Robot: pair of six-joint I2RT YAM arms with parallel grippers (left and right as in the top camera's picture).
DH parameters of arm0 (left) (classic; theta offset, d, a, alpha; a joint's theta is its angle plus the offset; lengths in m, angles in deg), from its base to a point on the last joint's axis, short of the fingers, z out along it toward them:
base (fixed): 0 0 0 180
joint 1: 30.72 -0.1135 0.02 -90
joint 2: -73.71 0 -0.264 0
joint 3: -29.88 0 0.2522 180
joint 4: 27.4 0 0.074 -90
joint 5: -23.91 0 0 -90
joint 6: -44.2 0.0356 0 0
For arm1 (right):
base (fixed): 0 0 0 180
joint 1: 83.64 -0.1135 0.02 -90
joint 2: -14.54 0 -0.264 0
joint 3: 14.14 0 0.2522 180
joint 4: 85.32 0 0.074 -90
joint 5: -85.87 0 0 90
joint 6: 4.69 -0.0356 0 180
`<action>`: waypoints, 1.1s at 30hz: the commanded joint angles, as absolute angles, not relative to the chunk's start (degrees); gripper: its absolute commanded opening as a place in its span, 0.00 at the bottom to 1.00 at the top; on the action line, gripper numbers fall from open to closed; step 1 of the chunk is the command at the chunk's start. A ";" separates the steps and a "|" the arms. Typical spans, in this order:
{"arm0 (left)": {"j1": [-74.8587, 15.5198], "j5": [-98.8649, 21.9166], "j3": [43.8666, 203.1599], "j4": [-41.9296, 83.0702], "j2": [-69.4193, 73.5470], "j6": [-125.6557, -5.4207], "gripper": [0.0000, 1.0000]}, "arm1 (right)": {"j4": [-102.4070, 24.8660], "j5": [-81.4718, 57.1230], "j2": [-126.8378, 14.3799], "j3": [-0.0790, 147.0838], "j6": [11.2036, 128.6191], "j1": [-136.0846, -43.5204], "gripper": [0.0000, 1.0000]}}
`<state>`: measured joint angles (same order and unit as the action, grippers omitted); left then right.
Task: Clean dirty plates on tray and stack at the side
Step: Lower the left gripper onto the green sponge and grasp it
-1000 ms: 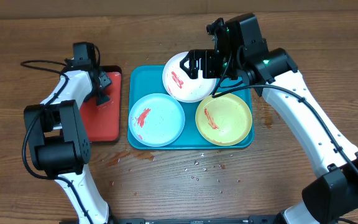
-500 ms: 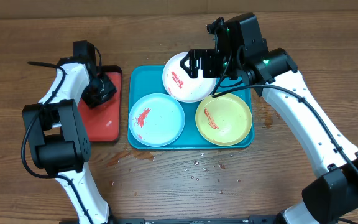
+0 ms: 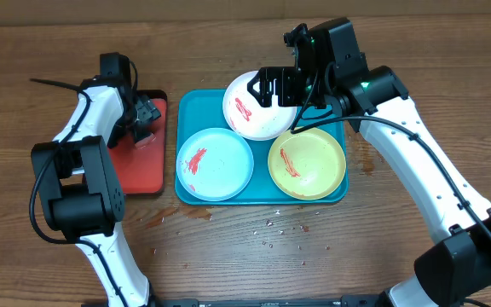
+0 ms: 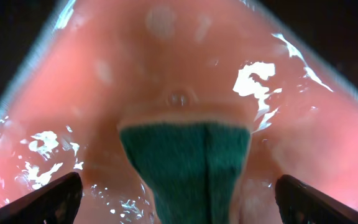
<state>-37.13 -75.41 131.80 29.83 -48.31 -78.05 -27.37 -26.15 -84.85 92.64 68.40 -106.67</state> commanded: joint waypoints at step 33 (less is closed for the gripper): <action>-37.66 -68.99 136.52 40.19 -48.55 -78.23 1.00 | -26.91 -25.58 -84.54 94.15 68.38 -106.77 1.00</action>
